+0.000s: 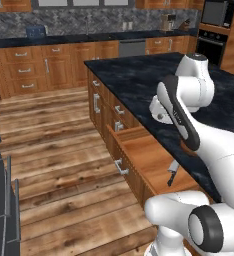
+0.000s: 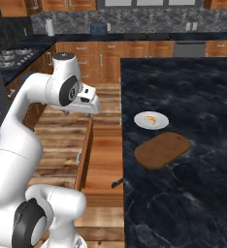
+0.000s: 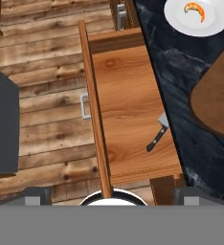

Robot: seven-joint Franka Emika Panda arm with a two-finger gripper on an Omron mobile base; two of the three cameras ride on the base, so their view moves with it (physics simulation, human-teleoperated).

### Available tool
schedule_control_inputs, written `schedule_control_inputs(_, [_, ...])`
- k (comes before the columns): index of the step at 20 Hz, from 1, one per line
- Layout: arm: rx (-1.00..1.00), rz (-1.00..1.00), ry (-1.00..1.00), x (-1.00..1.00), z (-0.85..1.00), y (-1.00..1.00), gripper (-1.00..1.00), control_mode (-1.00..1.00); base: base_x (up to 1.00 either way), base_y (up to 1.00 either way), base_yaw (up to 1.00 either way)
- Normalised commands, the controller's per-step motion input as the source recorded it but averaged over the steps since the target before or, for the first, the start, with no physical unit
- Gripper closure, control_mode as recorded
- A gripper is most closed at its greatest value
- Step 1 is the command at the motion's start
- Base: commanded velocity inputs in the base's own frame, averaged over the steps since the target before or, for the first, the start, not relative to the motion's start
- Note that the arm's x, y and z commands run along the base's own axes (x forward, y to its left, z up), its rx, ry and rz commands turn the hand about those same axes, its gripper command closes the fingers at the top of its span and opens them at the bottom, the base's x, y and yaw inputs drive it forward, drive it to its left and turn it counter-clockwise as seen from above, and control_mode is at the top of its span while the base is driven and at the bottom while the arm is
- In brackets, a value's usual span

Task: Pick up the knife from the drawer and place it on the cutting board. Then place the meat from the plate to the cutting board.

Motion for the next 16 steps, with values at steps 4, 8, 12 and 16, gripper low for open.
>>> schedule_control_inputs(4, [0.0,0.03,0.0,0.0,-0.07,0.1,-1.0,-1.0,0.0,0.0,0.0])
schedule_control_inputs(8, [0.0,0.04,0.01,0.0,-0.5,0.13,-1.0,-1.0,0.0,0.0,0.0])
schedule_control_inputs(12, [0.0,0.04,0.0,0.0,-0.64,0.0,-1.0,-1.0,0.0,0.0,0.0])
schedule_control_inputs(16, [0.0,0.08,0.0,0.0,-0.77,0.0,-1.0,-1.0,0.0,0.0,0.0])
